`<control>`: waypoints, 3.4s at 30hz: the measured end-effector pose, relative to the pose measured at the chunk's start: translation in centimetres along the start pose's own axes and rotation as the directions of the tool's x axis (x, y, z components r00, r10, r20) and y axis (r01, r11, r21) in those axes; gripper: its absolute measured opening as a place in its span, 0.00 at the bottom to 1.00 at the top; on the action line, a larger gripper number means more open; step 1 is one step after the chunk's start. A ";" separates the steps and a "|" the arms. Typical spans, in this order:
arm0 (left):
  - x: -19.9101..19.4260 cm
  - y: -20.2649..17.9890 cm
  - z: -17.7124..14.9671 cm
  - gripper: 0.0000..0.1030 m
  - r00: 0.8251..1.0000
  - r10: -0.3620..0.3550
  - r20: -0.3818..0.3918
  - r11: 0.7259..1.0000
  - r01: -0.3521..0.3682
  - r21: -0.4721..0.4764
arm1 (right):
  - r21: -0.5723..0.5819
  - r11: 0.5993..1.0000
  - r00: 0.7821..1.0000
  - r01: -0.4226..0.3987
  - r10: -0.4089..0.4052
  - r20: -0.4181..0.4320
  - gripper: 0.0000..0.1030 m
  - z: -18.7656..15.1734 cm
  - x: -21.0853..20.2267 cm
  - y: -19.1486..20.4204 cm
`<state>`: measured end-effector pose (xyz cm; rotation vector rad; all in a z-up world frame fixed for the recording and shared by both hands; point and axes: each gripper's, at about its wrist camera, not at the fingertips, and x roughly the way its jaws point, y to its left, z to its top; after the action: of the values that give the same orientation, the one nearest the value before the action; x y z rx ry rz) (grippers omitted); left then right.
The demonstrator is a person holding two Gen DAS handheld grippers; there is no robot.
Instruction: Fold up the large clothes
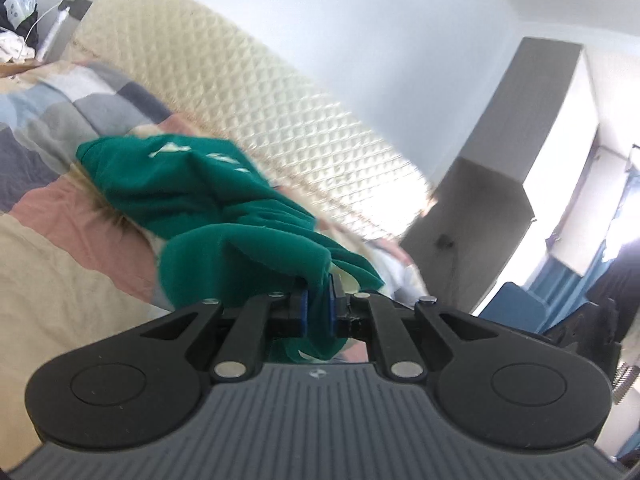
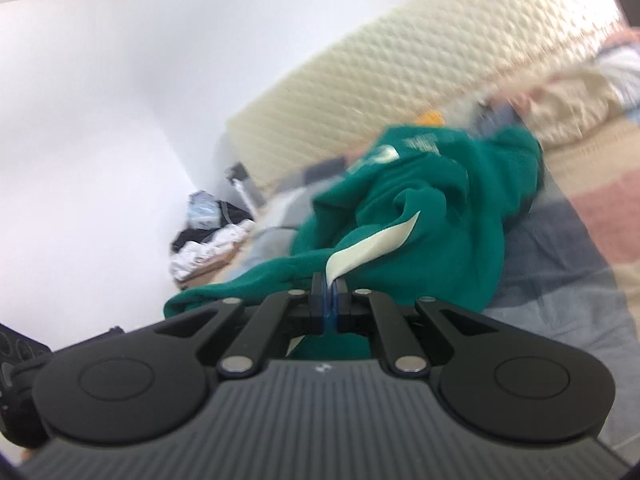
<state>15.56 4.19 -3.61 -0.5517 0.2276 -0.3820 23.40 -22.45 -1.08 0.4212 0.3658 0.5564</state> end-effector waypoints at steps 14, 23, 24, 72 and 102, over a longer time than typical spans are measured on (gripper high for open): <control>-9.8 -10.9 -3.8 0.10 0.974 -0.221 -0.044 0.975 0.221 -0.008 | -0.033 0.999 0.990 0.000 0.005 0.137 0.05 0.9 -12.2 4.1; -2.7 -9.1 -8.1 0.17 0.955 -0.166 -0.247 0.985 0.148 -0.089 | 0.044 0.978 0.972 0.202 -0.206 0.110 0.05 0.5 -12.2 -0.3; -1.9 -8.3 -8.2 0.23 0.949 -0.164 -0.268 0.985 0.144 -0.093 | 0.051 0.973 0.969 0.224 -0.228 0.098 0.05 0.1 -12.2 -0.7; 16.8 9.2 12.0 0.12 0.890 0.447 -0.088 0.894 -0.448 0.001 | 0.224 0.872 0.865 0.435 -0.474 0.166 0.05 3.8 -8.7 -9.3; 0.0 -11.5 -6.3 0.42 0.870 0.046 -0.491 0.996 -0.003 0.089 | 0.304 0.604 0.607 0.737 -0.789 0.098 0.11 3.2 -20.1 -14.4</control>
<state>10.31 -7.73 -2.52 -0.3571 0.7098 -0.5028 15.07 -45.98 -0.78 0.4996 0.3577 -0.4076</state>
